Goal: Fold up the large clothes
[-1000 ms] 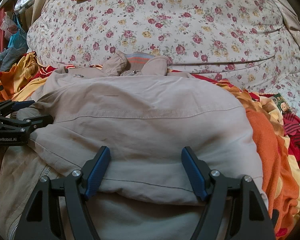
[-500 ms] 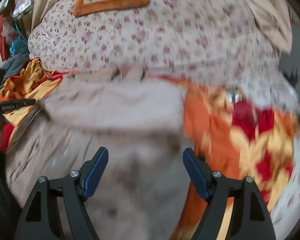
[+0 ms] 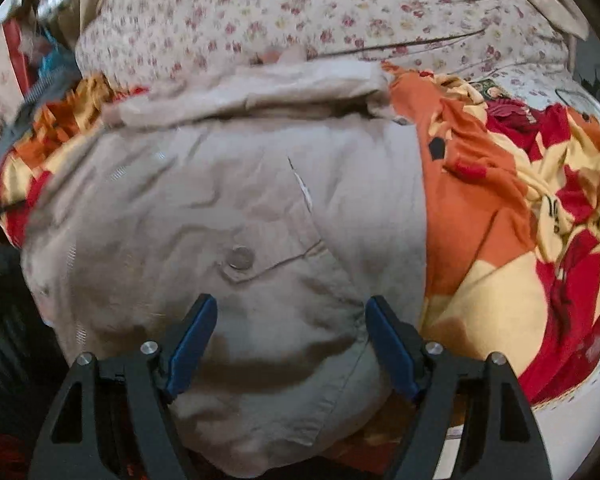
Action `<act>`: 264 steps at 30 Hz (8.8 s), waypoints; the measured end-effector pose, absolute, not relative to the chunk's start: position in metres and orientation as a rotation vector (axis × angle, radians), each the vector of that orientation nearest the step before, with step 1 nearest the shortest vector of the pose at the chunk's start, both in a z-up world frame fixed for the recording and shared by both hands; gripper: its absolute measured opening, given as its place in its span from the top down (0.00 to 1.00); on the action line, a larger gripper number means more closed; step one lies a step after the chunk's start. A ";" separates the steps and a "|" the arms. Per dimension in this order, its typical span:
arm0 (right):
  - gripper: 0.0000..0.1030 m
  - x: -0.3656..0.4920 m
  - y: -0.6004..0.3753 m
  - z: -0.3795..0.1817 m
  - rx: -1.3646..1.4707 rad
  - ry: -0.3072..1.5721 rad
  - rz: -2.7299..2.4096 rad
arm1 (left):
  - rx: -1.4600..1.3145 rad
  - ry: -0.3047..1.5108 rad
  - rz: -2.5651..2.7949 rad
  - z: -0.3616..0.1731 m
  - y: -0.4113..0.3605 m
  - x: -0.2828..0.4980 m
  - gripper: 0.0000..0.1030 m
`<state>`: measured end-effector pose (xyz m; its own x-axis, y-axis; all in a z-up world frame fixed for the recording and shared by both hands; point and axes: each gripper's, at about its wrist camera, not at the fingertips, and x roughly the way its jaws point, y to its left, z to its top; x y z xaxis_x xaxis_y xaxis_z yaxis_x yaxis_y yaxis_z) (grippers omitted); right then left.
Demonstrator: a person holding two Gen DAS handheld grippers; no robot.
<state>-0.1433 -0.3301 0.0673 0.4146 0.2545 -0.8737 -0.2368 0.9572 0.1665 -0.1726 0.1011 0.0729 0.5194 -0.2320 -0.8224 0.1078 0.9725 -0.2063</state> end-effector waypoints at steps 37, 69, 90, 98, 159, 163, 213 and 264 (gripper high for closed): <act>0.90 -0.239 -0.353 0.058 0.262 1.263 0.464 | -0.160 0.972 -0.427 0.065 0.058 -0.231 0.93; 0.92 -0.254 -0.364 0.287 0.167 0.546 0.578 | 0.019 0.649 -0.453 0.240 0.076 -0.229 0.98; 0.91 0.070 -0.345 0.132 0.404 0.864 0.121 | 0.000 0.910 -0.213 0.113 0.065 0.068 0.93; 0.75 0.104 -0.357 0.037 0.528 0.896 0.107 | -0.105 0.976 -0.155 0.055 0.076 0.097 0.89; 0.93 0.136 -0.464 0.015 0.636 0.972 -0.115 | -0.366 0.950 -0.076 0.044 0.087 0.144 0.72; 0.88 0.124 -0.414 0.095 0.400 0.782 -0.050 | -0.356 0.832 -0.061 0.067 0.090 0.141 0.67; 0.47 0.119 -0.243 0.045 0.112 1.019 0.141 | -0.166 1.072 -0.065 -0.001 -0.015 0.122 0.40; 0.17 -0.005 -0.269 0.056 -0.003 0.994 0.076 | -0.187 0.968 0.060 0.041 0.060 0.002 0.25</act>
